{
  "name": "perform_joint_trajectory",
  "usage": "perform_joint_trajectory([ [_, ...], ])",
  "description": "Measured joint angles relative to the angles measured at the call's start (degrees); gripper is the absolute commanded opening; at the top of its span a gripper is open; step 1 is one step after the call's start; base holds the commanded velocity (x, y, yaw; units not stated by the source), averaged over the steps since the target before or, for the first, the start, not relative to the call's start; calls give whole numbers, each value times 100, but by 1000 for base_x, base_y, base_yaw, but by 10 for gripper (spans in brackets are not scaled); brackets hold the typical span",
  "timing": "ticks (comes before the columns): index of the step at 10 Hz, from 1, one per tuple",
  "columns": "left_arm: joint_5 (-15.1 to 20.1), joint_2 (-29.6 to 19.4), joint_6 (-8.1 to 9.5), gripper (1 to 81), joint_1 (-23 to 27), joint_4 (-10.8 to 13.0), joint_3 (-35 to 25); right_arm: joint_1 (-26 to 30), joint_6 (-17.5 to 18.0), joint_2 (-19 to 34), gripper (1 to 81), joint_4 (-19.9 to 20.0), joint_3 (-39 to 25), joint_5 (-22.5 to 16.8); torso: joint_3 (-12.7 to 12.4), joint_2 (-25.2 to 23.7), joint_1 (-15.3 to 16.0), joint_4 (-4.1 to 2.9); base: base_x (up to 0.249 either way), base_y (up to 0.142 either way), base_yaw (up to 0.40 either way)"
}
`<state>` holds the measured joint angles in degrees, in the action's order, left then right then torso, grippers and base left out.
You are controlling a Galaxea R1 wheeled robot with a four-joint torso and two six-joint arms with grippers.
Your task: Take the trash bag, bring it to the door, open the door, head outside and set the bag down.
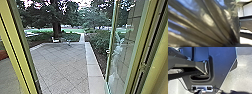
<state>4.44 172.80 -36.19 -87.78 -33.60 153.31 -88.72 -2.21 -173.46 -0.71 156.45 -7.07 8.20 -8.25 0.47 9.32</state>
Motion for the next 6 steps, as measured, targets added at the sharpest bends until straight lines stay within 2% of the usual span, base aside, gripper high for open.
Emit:
perform_joint_trajectory([
  [6, 5, -9, 0, 10, -2, 0, 5, 16, 0, -17, 811, 0, 9, -17, 0, 5, 2, 0, 116, 0, 0],
])
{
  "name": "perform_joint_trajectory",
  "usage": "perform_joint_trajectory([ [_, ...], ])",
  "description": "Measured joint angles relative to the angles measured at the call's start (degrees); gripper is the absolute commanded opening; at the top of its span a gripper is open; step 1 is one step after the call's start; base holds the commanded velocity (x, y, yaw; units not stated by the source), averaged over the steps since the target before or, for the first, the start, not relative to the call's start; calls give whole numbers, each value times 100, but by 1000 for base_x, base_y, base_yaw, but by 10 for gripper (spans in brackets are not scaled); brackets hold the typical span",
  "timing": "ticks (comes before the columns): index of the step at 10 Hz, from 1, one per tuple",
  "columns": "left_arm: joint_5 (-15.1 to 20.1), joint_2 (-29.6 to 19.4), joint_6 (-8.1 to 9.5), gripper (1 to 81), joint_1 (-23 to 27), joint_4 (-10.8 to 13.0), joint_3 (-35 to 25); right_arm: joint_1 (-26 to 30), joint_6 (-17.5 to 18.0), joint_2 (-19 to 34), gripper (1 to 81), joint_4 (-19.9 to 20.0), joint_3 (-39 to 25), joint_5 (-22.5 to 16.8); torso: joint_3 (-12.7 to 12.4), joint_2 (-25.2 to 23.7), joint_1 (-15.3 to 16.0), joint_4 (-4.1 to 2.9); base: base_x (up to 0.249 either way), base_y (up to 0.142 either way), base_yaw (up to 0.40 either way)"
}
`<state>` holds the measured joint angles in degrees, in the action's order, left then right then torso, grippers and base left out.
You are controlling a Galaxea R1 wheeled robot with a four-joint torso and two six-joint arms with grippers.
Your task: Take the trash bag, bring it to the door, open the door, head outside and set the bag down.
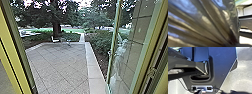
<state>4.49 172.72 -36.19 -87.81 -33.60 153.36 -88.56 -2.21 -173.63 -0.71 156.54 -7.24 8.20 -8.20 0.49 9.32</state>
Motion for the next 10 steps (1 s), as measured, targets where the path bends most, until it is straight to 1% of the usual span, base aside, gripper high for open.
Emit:
perform_joint_trajectory([
  [3, 0, -30, 0, 10, -4, 0, 11, -18, -5, -68, 811, 0, -20, 11, -2, -5, -9, 0, 102, 0, 0],
  [10, 5, 2, 0, 10, -48, 0, 11, -44, -5, -32, 811, -2, -17, 2, -5, -9, -17, 0, 88, 0, 0],
])
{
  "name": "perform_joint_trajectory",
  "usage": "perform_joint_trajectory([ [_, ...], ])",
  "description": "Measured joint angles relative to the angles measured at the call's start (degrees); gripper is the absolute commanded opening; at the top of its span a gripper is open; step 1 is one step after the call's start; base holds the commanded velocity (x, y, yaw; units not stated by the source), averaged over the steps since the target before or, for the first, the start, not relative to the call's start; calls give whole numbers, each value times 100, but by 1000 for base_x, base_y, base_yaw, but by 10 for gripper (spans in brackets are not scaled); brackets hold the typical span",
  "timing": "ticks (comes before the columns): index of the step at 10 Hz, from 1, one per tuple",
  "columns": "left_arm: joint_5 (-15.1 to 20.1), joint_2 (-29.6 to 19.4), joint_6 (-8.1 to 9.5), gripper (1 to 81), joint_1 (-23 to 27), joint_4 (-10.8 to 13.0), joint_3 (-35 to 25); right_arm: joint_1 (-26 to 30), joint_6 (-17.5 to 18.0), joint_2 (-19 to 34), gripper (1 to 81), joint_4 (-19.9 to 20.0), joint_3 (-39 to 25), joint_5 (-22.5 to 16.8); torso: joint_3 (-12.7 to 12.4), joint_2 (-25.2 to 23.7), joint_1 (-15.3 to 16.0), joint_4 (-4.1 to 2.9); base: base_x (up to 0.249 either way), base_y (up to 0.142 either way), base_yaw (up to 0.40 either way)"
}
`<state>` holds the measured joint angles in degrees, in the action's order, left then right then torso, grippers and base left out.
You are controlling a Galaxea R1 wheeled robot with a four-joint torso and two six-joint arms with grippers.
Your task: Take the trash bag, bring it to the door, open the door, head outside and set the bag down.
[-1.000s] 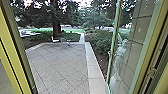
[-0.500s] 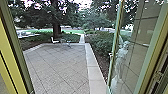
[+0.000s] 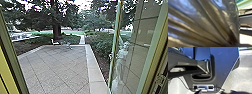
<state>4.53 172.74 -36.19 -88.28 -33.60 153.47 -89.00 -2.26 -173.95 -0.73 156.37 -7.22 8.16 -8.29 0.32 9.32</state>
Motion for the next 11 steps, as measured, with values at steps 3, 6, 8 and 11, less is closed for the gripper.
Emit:
perform_joint_trajectory([
  [3, 4, -20, 0, 10, 0, 0, -27, 9, -2, -22, 811, 2, 35, 0, -2, -5, -9, 0, 87, 0, 0],
  [6, -2, -20, 0, 10, 11, -2, -16, 23, -2, -30, 811, 2, 13, 13, -2, -5, -11, 0, 90, 0, 0],
  [8, 12, -5, 0, 10, -13, -5, -27, -29, -5, -12, 811, 0, 24, -24, -2, -5, -13, 0, 91, 0, 0],
  [11, -2, -2, -2, 10, 37, -5, -27, 61, -5, -1, 811, -1, 33, 50, -2, -7, -18, 0, 91, 0, 0],
])
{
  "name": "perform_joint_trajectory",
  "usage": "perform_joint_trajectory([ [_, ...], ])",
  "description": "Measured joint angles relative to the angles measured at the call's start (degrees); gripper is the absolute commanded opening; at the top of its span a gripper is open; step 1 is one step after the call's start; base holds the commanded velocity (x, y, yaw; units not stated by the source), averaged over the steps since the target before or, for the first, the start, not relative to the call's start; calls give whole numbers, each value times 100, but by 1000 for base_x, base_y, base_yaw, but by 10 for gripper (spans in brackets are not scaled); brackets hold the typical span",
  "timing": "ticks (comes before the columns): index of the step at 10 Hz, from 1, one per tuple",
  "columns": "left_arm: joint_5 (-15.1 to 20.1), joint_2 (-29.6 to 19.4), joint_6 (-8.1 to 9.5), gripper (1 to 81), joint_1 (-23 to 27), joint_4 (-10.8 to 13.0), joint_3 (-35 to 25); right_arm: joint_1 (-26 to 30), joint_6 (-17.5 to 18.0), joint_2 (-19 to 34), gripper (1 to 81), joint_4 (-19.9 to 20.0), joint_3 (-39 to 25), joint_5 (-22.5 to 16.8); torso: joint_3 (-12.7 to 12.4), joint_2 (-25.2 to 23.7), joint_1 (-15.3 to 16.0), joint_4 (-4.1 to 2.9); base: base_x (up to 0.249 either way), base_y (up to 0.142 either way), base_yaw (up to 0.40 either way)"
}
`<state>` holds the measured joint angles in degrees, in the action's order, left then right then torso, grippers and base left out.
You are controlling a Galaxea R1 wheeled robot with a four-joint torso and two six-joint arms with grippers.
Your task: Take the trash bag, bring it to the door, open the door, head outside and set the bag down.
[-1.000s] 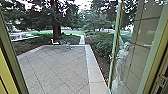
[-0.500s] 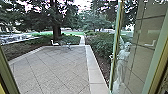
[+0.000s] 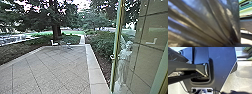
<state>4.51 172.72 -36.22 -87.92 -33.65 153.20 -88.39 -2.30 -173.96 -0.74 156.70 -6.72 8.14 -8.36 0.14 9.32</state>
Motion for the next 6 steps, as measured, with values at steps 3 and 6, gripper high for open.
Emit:
perform_joint_trajectory([
  [3, 2, 11, 2, 10, -4, 0, 9, -27, 0, -18, 811, 0, -6, -30, 2, 2, 2, 0, 91, 0, 0],
  [6, 6, -24, 2, 10, 7, -2, -6, -27, 0, -33, 811, 0, 5, -35, 2, 5, 2, 0, 101, 0, 0],
])
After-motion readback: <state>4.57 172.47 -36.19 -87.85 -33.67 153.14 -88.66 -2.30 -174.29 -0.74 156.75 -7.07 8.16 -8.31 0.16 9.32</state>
